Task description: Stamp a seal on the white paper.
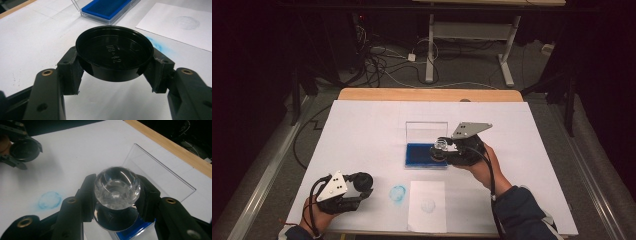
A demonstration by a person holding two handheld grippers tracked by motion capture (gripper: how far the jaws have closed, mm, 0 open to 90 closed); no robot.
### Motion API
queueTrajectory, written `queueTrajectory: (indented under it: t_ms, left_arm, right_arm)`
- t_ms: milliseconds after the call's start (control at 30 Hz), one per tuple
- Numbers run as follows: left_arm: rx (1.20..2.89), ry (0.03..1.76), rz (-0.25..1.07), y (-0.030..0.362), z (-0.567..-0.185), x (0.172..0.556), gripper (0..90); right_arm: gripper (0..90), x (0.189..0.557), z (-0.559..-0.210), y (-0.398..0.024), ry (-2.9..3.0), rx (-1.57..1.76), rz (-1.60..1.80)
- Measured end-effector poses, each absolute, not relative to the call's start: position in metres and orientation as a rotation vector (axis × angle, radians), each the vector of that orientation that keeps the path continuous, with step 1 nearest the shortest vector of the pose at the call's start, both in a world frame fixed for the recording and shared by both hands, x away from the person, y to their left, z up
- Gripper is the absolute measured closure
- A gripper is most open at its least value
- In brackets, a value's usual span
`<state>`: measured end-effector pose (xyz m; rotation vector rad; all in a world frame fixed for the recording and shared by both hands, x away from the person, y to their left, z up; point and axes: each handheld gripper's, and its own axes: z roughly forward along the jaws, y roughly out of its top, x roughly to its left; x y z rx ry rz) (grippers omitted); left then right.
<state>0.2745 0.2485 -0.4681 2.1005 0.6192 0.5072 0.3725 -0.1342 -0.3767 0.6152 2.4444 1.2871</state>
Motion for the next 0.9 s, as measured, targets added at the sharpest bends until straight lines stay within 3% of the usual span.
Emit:
queueTrajectory:
  t_ms: [400,900]
  left_arm:
    - [2.112,0.615,0.516,0.244,-0.467,0.273,36.8]
    - [2.119,0.614,0.519,0.243,-0.467,0.273,36.8]
  right_arm:
    - [56.6,0.336,-0.372,-0.137,2.483,0.502,1.33]
    - [56.6,0.31,-0.393,-0.127,2.574,0.409,1.332]
